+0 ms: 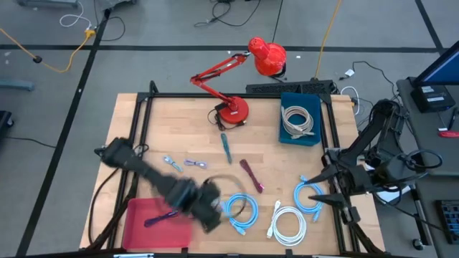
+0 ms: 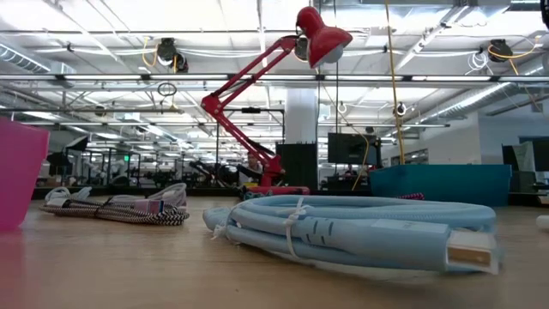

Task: Sort cables
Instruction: Put the white charger cable into the pink bin

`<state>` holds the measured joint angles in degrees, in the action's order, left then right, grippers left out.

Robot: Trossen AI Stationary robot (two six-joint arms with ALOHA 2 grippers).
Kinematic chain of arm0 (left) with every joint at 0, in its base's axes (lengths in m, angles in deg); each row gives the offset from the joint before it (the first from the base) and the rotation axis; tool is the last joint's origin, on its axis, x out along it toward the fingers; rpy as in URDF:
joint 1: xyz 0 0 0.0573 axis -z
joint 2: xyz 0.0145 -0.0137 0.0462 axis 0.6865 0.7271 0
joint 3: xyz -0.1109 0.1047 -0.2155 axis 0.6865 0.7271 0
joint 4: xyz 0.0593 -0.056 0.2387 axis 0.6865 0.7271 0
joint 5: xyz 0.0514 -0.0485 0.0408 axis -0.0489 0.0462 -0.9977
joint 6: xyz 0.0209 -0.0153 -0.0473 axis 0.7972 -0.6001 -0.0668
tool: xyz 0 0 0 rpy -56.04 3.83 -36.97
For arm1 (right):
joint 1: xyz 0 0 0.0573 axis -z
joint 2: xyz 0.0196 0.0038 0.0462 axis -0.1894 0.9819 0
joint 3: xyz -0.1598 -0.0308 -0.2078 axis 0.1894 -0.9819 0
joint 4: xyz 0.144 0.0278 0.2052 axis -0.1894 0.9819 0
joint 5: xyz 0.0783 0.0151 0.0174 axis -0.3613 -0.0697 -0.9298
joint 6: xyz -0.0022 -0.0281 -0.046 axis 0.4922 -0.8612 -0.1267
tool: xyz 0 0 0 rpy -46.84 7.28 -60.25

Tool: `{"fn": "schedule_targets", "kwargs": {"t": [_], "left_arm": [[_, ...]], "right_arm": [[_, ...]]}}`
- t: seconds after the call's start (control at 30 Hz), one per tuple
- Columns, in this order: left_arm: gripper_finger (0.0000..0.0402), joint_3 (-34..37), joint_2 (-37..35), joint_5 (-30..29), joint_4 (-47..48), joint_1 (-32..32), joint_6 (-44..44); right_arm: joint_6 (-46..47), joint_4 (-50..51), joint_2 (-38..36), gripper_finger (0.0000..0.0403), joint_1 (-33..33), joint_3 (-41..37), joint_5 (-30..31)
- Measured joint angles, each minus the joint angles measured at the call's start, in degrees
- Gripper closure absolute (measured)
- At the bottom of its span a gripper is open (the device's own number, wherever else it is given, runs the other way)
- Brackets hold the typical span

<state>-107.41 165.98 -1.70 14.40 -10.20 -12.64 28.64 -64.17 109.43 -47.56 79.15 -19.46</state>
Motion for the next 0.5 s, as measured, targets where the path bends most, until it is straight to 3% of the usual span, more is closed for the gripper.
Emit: {"fn": "schedule_targets", "kwargs": {"t": [0.13, 0.33, 0.5], "left_arm": [[0.0364, 8.23, 0.34, -3.37, -3.09, 8.08, -14.83], [0.0364, 19.04, 0.21, 8.02, -5.85, 15.04, -23.11], [0.0364, 25.41, 0.2, 11.6, -11.38, 20.3, -28.46]], "right_arm": [[-2.85, -0.02, -0.02, 0.0243, 0.08, 0.0, 4.16], [-2.36, 0.02, -0.15, 0.0243, 2.37, 0.0, 5.13], [-1.38, 0.03, -0.17, 0.0243, 3.32, 0.0, 5.06]]}}
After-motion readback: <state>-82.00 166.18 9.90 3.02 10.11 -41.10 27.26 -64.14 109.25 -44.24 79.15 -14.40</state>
